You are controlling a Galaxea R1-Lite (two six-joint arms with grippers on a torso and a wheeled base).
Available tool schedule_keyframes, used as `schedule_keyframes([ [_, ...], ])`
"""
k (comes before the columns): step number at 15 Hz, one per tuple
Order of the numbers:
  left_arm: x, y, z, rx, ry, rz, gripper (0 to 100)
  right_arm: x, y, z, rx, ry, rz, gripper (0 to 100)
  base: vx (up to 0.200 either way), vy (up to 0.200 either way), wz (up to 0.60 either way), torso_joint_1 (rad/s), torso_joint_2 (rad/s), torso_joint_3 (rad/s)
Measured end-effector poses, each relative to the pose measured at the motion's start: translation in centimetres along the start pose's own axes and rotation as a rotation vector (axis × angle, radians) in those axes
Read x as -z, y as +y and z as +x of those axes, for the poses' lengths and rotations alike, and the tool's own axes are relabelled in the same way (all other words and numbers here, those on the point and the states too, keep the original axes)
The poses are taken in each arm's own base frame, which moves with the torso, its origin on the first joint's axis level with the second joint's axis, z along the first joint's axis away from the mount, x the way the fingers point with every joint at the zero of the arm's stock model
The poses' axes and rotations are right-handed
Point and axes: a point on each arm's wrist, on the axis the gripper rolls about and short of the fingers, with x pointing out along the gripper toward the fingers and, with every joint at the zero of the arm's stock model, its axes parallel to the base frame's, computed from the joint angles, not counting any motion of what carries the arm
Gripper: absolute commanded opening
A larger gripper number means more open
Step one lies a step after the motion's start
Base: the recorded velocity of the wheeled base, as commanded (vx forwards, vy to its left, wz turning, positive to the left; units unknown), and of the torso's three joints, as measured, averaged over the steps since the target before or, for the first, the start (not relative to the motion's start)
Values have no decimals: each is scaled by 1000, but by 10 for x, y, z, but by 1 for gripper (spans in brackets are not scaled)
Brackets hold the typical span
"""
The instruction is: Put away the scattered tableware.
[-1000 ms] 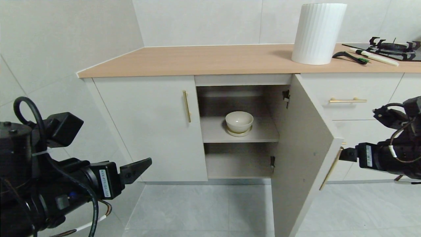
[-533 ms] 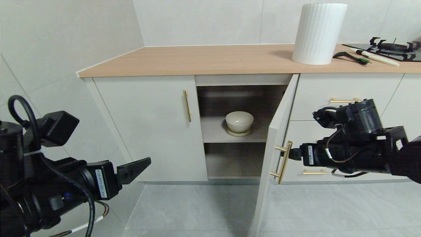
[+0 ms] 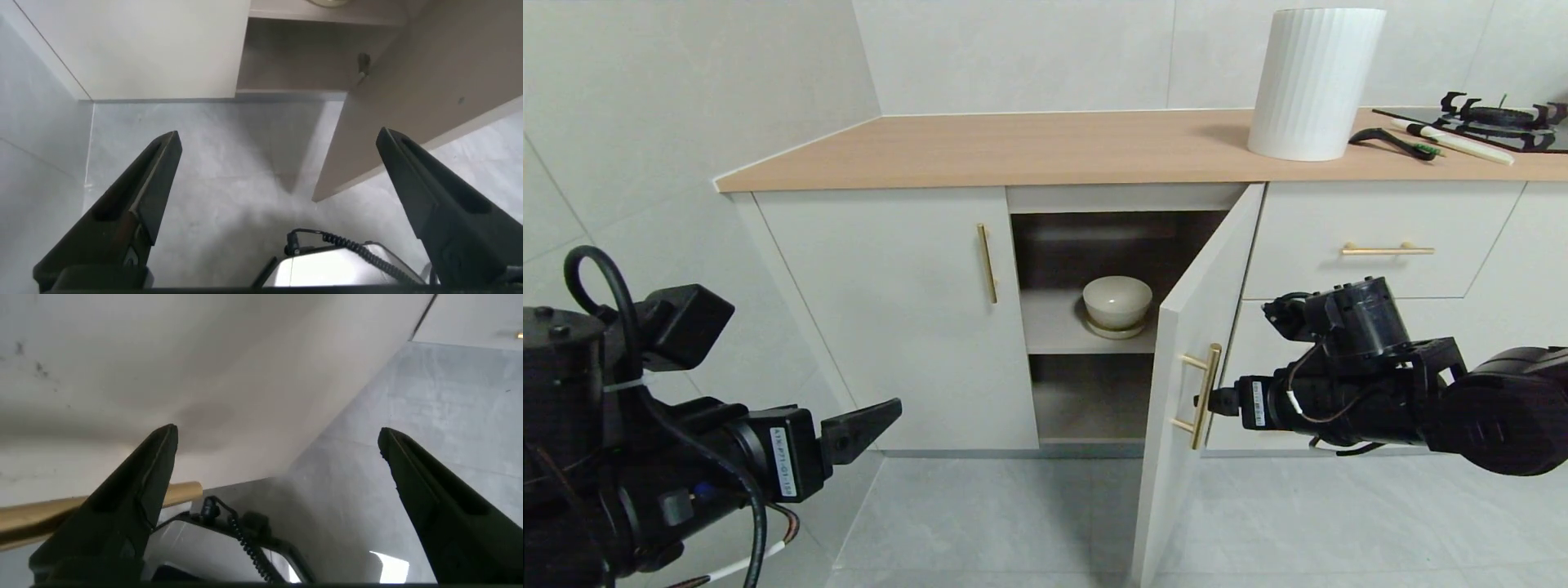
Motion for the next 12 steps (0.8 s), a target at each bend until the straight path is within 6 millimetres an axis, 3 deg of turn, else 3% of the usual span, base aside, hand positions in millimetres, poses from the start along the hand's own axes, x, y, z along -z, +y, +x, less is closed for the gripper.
schedule_keyframes([
  [1,0,0,0,0,2,2,100,1,0,1,1,3,0,100,0,0,0,0,0,0],
  [9,3,1,1,-3,12,21,100,-1,12,11,-50,-88,68,100,200,0,0,1,1,5],
  [12,3,1,2,-4,12,22,100,0,16,17,-69,-107,110,100,0,0,0,0,0,0],
])
